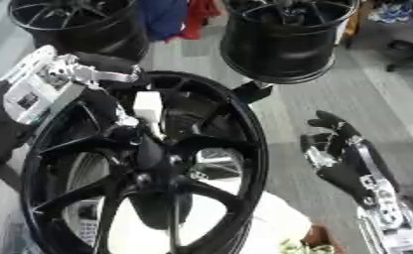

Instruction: Pull the pin out of the wheel hub.

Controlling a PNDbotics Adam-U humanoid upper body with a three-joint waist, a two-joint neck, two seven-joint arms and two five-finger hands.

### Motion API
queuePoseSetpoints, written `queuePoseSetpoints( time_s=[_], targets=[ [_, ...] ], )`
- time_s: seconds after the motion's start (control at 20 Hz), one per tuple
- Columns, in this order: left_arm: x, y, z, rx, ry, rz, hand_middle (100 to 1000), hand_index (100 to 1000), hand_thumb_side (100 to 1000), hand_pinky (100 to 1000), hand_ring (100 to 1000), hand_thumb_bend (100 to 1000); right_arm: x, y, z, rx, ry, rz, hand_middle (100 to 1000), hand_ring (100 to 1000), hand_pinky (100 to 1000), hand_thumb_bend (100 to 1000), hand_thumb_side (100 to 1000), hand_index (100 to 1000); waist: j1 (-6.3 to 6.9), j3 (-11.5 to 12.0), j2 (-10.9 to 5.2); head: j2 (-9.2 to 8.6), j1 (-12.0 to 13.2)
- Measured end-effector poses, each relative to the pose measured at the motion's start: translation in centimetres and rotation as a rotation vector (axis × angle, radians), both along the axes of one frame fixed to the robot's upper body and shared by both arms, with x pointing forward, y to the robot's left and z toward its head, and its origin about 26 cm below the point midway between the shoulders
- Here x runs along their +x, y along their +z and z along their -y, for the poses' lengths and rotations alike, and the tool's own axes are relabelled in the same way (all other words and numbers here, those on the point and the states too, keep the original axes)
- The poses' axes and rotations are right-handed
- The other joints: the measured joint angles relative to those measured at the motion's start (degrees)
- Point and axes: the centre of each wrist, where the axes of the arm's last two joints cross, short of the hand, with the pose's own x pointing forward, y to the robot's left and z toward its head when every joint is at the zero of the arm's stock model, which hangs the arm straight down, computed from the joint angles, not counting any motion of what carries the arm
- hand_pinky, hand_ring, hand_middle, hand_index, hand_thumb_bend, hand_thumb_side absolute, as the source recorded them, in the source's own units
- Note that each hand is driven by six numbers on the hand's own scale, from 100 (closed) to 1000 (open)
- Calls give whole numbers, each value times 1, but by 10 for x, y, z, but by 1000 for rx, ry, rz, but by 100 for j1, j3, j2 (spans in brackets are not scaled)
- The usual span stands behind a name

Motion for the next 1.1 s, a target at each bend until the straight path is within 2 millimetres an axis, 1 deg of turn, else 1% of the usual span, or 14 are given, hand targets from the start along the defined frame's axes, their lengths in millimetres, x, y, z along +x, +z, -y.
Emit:
queuePoseSetpoints(
  time_s=[0.05, 0.1, 0.3, 0.45, 0.5, 0.6, 0.7, 0.9, 1.0, 1.1],
  targets=[
    [0, 0, 0, -5, 3, 1, 488, 697, 520, 322, 442, 122, 0, 0, 0, 0, 0, 0, 771, 651, 642, 249, 271, 887, 0, 0, 1, 0, 0],
    [0, 0, 0, -12, 7, 4, 462, 671, 514, 284, 413, 100, 0, 0, 0, 0, 0, 0, 771, 651, 642, 249, 271, 887, 0, 1, 1, 0, 0],
    [0, 3, -1, -75, 33, 25, 409, 618, 516, 212, 359, 100, 0, 0, 0, 0, 0, 0, 771, 651, 642, 248, 271, 887, -4, 13, 1, 0, 0],
    [-1, 8, -2, -152, 53, 45, 361, 570, 485, 145, 311, 100, 0, 0, 0, 0, 1, -1, 771, 651, 643, 248, 271, 887, -8, 20, 1, 0, -1],
    [-2, 11, -2, -177, 59, 53, 359, 569, 485, 142, 309, 100, 0, 0, 0, 0, 1, -1, 771, 651, 643, 248, 271, 887, -11, 20, 1, 0, -1],
    [-3, 17, -3, -230, 68, 70, 346, 558, 480, 119, 294, 100, 0, 0, 0, 0, 1, -1, 771, 651, 643, 249, 271, 887, -15, 20, 1, 0, -2],
    [-4, 29, -8, -283, 81, 96, 343, 557, 476, 110, 290, 100, 0, 0, 0, -1, 2, 0, 771, 651, 643, 249, 271, 887, -16, 21, 1, 0, -2],
    [-7, 62, -26, -387, 121, 180, 343, 560, 465, 100, 287, 100, 0, 0, 0, -1, 2, -1, 771, 651, 643, 249, 271, 887, -16, 34, -5, 0, -8],
    [-11, 79, -43, -432, 157, 233, 351, 569, 453, 109, 295, 100, 0, -1, 0, -1, 1, -2, 771, 651, 643, 248, 271, 887, -10, 67, -11, 0, -30],
    [-15, 92, -65, -463, 209, 292, 367, 583, 454, 128, 312, 100, 0, -1, 1, 0, -2, -2, 771, 651, 643, 248, 270, 887, 6, 116, -23, 0, -60]
  ],
)
